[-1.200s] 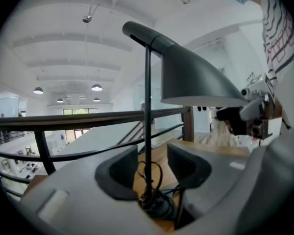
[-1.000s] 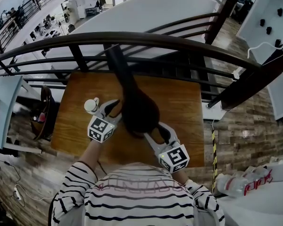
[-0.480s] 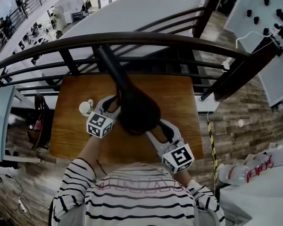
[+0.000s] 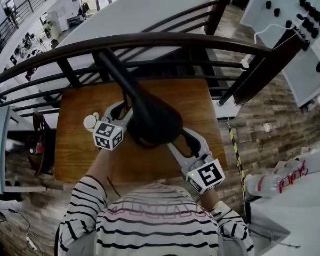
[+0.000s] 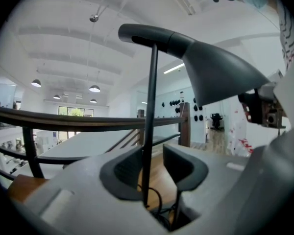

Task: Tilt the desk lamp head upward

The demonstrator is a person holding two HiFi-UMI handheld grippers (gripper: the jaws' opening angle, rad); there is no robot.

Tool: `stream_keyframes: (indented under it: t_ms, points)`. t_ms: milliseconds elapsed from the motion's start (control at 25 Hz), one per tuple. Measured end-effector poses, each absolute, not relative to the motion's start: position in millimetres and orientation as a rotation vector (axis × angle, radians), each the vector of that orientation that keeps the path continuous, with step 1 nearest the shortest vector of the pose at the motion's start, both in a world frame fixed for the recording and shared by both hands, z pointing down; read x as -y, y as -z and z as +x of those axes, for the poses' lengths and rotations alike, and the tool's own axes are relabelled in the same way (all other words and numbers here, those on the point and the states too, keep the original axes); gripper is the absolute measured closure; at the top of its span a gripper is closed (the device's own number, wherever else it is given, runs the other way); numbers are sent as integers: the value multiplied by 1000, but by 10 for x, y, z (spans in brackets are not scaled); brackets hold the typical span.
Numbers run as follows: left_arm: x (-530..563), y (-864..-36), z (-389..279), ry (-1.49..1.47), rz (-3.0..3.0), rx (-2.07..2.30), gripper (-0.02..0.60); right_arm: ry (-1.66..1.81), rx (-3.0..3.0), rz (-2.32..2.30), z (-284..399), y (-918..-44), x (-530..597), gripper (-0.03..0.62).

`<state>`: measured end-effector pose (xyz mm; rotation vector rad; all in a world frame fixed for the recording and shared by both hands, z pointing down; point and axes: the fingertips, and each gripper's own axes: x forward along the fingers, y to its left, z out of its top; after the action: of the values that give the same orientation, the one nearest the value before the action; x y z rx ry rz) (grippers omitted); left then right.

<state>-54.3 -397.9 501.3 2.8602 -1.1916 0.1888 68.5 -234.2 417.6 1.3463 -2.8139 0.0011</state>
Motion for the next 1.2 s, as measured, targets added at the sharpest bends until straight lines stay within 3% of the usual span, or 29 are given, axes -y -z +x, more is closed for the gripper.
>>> stream_keyframes:
  t_ms: [200,1200]
  points:
    - [4026,-5040,-585,-197,2823,1239,520,0,2826,1374,736,-4072,2271,390]
    - [4000,-5047,-582,-240,2860,1245,532,153,3039,1422,904,-2809,2157,404]
